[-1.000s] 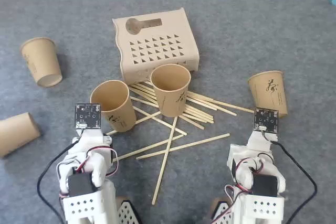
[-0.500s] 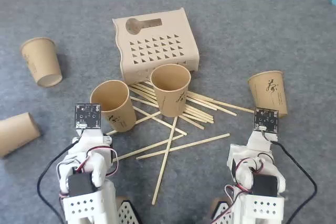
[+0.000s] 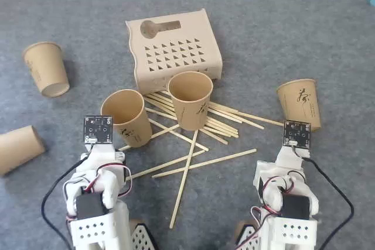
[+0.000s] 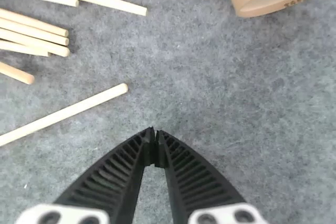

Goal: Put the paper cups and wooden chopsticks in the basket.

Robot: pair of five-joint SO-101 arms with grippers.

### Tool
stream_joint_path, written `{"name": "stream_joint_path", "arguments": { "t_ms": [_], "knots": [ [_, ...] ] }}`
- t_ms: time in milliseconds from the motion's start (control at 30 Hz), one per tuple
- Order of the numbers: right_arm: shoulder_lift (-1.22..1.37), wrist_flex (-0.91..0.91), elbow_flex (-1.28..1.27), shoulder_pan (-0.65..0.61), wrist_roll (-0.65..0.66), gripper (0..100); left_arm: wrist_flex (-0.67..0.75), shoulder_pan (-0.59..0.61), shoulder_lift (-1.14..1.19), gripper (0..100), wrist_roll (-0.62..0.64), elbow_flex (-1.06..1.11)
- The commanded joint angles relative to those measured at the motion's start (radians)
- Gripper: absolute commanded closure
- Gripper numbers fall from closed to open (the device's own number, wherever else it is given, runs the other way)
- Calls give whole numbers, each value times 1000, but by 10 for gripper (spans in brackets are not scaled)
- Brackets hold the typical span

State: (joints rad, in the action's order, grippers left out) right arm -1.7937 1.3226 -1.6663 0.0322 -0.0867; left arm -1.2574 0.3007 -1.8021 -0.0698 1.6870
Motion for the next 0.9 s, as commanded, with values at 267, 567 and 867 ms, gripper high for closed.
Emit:
{"name": "stream_joint_path", "arguments": {
  "t_ms": [267, 567, 867],
  "knots": [
    [-22, -13, -17, -7, -9, 992, -5, -6, -15, 988, 9, -2],
    [-22, -13, -17, -7, -9, 992, -5, -6, -15, 988, 9, -2],
    [-22, -15, -17, -12, -9, 992, -5, -64, -15, 988, 6, -2]
  ]
}}
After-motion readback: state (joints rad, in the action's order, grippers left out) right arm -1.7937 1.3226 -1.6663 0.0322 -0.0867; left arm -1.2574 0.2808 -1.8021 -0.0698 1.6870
